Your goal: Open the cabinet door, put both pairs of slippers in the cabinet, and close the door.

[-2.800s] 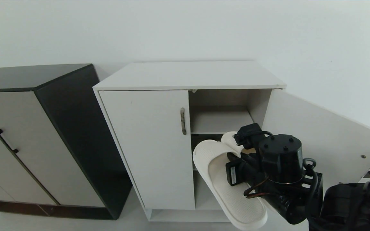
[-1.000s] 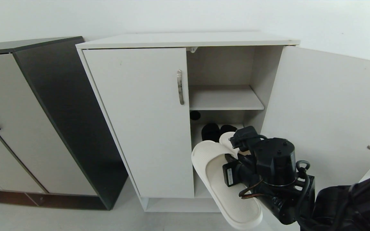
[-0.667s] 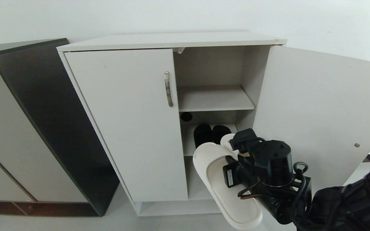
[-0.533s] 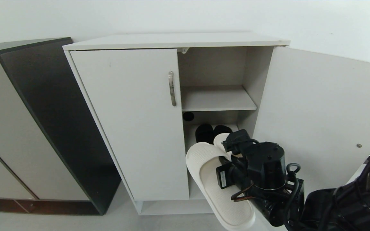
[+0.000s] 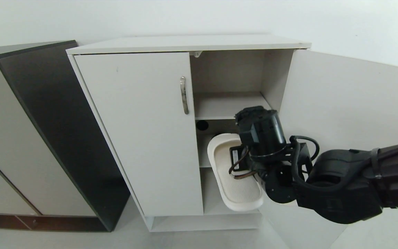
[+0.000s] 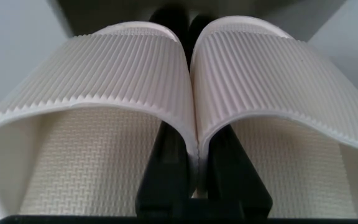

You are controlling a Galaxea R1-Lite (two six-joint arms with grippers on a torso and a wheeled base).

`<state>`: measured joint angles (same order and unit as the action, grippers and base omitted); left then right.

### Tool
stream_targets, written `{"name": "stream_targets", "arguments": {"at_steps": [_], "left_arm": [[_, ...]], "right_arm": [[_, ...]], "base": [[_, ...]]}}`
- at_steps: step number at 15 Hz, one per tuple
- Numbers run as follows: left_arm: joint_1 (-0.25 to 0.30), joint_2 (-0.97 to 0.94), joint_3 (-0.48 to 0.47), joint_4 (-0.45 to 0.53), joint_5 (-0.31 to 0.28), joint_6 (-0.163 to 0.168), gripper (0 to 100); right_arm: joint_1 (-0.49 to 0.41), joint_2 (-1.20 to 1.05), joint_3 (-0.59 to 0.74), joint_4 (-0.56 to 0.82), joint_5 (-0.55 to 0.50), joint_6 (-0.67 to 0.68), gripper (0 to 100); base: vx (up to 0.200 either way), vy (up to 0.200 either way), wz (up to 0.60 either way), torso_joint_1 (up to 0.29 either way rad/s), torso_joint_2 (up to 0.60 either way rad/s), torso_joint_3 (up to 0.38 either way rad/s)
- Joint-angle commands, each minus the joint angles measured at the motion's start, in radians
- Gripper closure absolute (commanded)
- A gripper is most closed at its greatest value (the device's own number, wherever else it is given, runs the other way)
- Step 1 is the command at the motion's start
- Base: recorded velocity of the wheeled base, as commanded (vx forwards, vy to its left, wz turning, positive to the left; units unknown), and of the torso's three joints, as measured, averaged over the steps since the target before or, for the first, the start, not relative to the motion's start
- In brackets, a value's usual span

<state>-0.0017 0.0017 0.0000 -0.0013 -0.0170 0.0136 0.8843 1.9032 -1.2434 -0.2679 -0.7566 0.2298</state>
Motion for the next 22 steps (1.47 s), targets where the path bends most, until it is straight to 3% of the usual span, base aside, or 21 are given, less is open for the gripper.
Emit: {"name": "stream_targets", "arguments": {"at_steps": [1, 10, 22], "left_arm": [[0.000, 0.000, 0.000, 0.000, 0.000, 0.000, 100], [0.000, 0.000, 0.000, 0.000, -0.001, 0.002, 100], [0.000, 0.000, 0.000, 0.000, -0.001, 0.002, 100]], "right_arm": [[0.009, 0.004, -0.091, 0.029, -0.043, 0.002, 100], [0.015, 0.011, -0.096, -0.021, -0.046, -0.020, 100], [0.012, 0.022, -0.102, -0.034, -0.046, -0.020, 100]], "base": [[0.000, 0.000, 0.00, 0.000, 0.00, 0.000], [0.000, 0.000, 0.00, 0.000, 0.00, 0.000], [0.200, 0.000, 0.00, 0.003, 0.00, 0.003]]}}
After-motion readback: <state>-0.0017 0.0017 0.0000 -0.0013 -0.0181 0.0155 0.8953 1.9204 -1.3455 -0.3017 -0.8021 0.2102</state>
